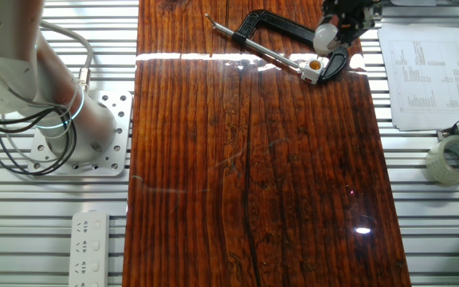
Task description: Install the light bulb by rotating it
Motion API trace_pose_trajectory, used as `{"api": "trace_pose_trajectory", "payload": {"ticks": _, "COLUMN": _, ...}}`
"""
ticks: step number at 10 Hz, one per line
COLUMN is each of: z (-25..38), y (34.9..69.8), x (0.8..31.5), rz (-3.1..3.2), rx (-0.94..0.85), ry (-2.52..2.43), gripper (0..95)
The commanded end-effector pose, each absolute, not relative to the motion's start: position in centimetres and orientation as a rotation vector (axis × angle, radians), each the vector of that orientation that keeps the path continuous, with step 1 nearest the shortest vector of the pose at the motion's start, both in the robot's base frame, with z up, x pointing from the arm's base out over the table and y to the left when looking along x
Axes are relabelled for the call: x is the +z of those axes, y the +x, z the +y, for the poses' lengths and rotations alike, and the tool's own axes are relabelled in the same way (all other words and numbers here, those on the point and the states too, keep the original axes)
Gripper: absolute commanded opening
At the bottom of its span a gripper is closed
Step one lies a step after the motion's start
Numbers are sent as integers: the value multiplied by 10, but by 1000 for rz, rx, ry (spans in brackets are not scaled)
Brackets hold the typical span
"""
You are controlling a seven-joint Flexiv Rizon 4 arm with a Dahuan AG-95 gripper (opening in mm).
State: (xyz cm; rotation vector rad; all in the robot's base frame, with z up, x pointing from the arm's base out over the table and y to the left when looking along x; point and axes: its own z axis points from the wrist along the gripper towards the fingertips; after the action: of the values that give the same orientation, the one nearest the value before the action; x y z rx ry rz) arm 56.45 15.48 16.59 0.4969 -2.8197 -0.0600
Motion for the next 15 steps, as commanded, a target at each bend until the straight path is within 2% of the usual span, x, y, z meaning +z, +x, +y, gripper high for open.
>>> {"api": "trace_pose_trajectory", "payload": {"ticks": 1, "z": 160, "y": 572, "x": 164, "rz": -2808, "rx": -54, "ry": 447, "gripper": 0}}
{"api": "trace_pose_trajectory", "payload": {"ticks": 9, "z": 161, "y": 576, "x": 149, "rz": -2746, "rx": -41, "ry": 317, "gripper": 0}}
{"api": "trace_pose_trajectory", "payload": {"ticks": 15, "z": 163, "y": 578, "x": 149, "rz": -2748, "rx": -45, "ry": 275, "gripper": 0}}
